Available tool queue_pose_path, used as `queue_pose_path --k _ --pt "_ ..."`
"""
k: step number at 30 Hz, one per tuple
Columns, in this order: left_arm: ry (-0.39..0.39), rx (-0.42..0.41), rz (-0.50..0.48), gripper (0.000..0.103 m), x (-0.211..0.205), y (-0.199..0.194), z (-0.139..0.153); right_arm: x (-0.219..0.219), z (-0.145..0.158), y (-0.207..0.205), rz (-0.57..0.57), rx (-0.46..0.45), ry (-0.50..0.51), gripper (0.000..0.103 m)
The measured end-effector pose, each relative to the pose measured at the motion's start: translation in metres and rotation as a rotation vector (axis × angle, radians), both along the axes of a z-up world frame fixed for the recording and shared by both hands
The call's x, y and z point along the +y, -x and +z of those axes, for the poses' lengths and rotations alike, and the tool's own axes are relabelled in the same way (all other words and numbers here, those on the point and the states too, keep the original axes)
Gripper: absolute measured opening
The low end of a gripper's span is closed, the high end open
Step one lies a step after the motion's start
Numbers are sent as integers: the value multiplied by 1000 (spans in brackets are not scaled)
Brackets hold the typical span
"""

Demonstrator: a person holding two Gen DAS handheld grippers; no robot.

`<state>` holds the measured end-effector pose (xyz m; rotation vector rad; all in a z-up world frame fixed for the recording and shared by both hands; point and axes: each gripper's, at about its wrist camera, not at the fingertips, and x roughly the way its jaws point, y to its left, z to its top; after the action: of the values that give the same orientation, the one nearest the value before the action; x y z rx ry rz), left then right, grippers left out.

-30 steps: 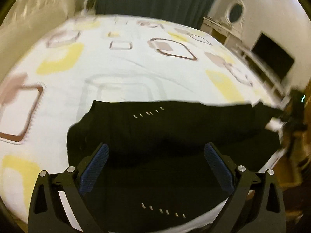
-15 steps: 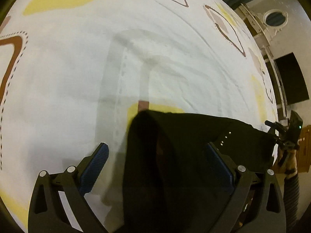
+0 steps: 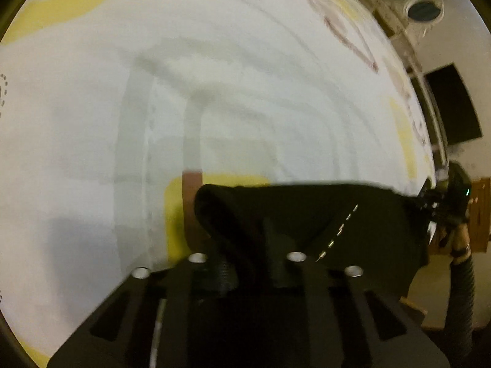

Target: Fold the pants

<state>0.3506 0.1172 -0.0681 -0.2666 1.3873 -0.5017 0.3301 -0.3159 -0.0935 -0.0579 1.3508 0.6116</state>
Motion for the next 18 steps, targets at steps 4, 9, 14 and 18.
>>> queue_pose_path --k 4,9,14,18 --pt "69 -152 39 9 5 6 32 -7 31 8 -96 -183 32 8" --pt "168 -260 81 9 14 28 68 10 57 46 -133 -388 106 8" --pt "210 -307 99 8 21 58 81 19 74 100 -127 -533 169 8" --pt "232 -343 101 8 30 86 94 40 80 142 -98 -618 219 8"
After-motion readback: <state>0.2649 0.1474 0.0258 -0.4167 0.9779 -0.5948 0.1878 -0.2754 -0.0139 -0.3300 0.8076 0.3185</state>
